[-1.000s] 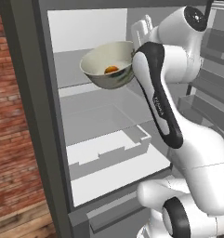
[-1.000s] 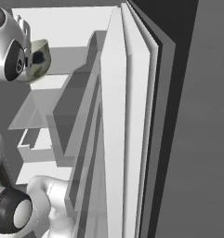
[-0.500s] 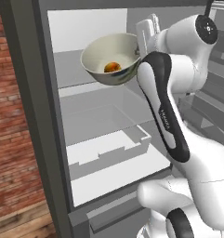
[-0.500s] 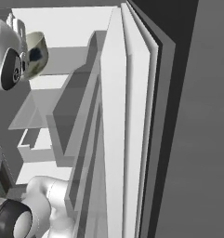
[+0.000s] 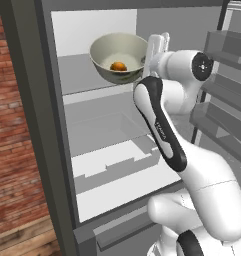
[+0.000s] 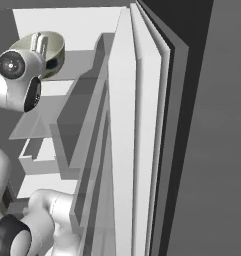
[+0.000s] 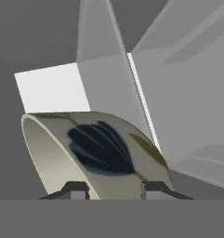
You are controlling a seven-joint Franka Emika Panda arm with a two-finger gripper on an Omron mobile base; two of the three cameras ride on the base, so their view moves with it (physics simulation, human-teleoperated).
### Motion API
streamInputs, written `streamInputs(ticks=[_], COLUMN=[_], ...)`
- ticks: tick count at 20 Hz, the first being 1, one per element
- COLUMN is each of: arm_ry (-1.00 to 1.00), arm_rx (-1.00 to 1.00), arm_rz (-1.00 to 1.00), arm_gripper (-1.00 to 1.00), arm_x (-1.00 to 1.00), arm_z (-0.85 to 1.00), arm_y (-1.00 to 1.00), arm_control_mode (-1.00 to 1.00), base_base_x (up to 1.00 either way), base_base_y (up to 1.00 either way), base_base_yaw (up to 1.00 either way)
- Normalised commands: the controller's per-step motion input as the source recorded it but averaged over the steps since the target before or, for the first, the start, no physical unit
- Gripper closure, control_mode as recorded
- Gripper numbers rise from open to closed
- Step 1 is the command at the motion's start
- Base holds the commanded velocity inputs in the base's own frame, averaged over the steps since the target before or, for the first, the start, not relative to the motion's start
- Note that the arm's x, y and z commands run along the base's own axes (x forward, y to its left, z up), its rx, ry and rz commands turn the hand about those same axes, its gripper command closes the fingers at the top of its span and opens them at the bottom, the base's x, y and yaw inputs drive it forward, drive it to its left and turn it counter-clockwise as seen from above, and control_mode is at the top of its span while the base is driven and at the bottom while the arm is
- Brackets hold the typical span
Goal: Move the mug from next to the sink to the open cabinet. Then, move the bowl with the peach to the fridge to clear the area for faucet cleaning.
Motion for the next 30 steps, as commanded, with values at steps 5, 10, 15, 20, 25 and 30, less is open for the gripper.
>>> streamInputs(ticks=[5,10,15,20,25,30], arm_ry=[0.04,0.26,0.16,0.0,-0.04,-0.19], arm_rx=[0.08,0.0,0.0,0.01,0.0,0.0], arm_rz=[-0.1,-0.08,-0.07,0.0,0.0,-0.01], arm_gripper=[1.0,1.0,-1.0,-1.0,-1.0,-1.0], arm_x=[0.82,1.0,0.99,-0.04,-0.91,-1.0], arm_z=[0.0,-0.03,-0.2,0.0,-0.03,-0.21], arm_y=[0.11,0.25,0.24,0.02,0.0,0.0], arm_control_mode=[-1.0,-1.0,-1.0,-1.0,-1.0,-1.0], base_base_x=[0.0,0.0,0.0,0.0,0.0,0.0], base_base_y=[0.0,0.0,0.0,0.0,0.0,0.0], base_base_yaw=[0.0,0.0,0.0,0.0,0.0,0.0])
